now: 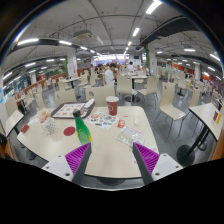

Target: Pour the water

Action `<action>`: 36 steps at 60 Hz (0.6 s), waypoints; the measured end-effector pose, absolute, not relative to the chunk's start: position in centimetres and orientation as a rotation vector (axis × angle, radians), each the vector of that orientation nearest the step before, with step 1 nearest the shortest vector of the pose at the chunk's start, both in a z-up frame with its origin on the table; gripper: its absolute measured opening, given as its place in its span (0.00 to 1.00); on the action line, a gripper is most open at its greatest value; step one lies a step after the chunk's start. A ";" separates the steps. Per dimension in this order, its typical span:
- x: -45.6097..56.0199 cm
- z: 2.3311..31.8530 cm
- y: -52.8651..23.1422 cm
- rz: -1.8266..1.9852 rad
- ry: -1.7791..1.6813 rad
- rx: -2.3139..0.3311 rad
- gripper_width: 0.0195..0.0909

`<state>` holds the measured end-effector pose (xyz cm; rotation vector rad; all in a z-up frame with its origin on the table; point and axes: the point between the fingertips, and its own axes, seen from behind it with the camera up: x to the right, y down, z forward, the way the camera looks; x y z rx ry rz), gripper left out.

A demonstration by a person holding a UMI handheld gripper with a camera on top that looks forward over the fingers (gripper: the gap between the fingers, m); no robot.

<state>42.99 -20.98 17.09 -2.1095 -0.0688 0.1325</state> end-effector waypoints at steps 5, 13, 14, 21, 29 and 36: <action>44.6 17.3 -20.9 0.115 -0.077 -2.113 0.91; 45.3 15.7 -22.1 0.097 -0.057 -2.121 0.91; 45.3 15.6 -22.1 0.095 -0.054 -2.121 0.91; 45.0 13.7 -23.1 0.087 -0.038 -2.117 0.90; 41.9 12.0 -22.2 0.142 -0.054 -2.082 0.91; 38.0 10.5 -19.0 0.166 -0.058 -2.014 0.91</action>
